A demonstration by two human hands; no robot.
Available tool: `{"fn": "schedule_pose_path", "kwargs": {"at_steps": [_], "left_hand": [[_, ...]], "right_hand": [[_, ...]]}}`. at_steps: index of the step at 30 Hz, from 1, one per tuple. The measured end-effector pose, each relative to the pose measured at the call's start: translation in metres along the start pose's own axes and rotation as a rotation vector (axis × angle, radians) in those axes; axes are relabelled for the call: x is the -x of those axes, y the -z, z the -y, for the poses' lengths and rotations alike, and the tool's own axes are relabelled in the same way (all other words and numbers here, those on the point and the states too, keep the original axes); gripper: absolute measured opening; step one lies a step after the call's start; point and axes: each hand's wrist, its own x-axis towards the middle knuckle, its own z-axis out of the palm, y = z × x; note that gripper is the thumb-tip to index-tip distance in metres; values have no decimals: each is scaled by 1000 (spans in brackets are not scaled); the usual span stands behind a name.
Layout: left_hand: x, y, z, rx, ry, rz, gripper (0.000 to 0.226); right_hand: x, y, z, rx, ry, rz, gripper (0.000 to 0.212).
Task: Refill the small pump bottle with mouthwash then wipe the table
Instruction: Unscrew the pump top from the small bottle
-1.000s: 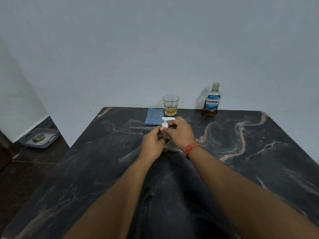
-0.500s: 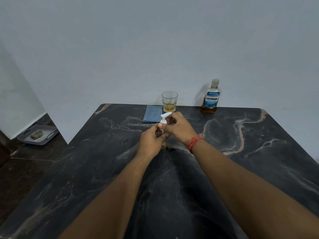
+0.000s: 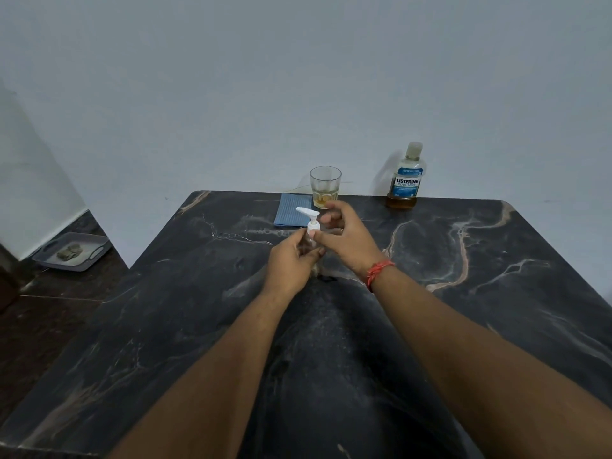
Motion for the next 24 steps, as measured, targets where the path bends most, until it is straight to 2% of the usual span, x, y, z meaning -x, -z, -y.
{"fn": "schedule_pose_path", "kwargs": {"at_steps": [5,10,15,19,24], "left_hand": [[-1,-1,1,-5,9,-2,37],[0,-1,0,-19,23,-11,39],[0,-1,-1,-31,23,-20,40],[0,-2,-1,4,34,-26,34],[2,-1,-3,1,16,-10,29]], "right_hand": [[2,-2,0,29,48,-26,54],[-1,3,0,-7,-7,15,55],[-5,-2,2,53,30,29,51],[-8,-5,3,60,48,13,44],[-7,-3,3,29,21,22,53]]}}
